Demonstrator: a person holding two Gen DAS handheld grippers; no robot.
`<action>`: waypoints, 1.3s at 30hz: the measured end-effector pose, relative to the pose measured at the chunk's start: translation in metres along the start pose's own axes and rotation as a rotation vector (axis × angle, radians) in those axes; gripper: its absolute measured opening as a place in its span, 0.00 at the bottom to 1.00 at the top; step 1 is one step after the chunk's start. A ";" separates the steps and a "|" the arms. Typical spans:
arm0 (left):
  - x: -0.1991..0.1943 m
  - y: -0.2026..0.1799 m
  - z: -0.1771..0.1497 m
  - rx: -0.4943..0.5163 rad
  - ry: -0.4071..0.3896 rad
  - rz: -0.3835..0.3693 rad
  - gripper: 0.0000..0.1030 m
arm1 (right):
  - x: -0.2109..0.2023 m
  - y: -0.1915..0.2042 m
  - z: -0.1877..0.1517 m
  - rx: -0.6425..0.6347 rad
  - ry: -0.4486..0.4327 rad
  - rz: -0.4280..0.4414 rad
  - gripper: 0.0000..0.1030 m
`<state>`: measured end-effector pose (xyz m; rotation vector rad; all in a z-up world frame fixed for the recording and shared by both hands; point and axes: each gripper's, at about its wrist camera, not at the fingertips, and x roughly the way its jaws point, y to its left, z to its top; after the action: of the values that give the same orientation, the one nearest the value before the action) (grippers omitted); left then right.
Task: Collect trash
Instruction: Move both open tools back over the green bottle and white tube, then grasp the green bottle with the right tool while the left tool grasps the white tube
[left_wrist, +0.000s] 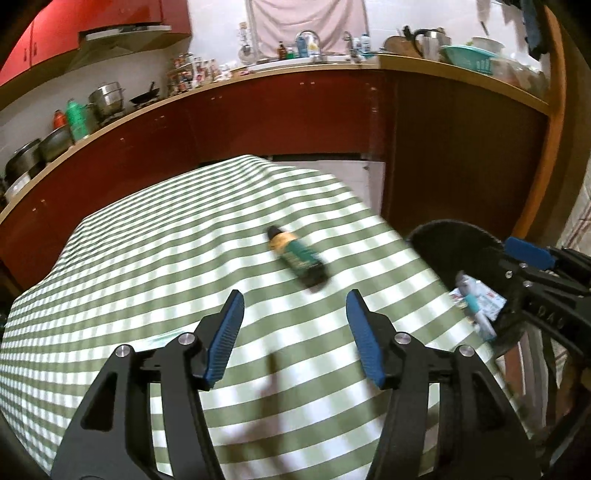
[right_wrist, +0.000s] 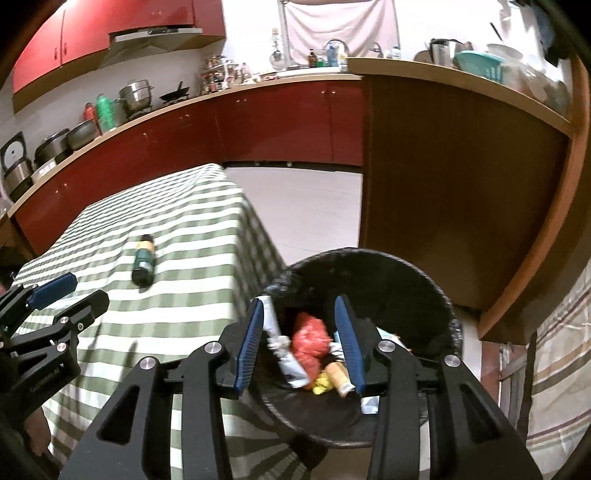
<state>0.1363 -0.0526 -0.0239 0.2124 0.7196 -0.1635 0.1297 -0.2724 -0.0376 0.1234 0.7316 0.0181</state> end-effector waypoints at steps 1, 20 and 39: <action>-0.001 0.007 -0.003 -0.008 0.002 0.010 0.54 | 0.000 0.004 0.000 -0.005 0.001 0.006 0.40; 0.005 0.102 -0.032 -0.065 0.068 0.096 0.55 | 0.016 0.084 0.014 -0.099 0.024 0.098 0.43; 0.037 0.110 -0.023 -0.044 0.133 0.000 0.49 | 0.030 0.103 0.021 -0.115 0.049 0.112 0.44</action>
<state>0.1735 0.0568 -0.0498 0.1823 0.8548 -0.1339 0.1685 -0.1705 -0.0302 0.0540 0.7697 0.1698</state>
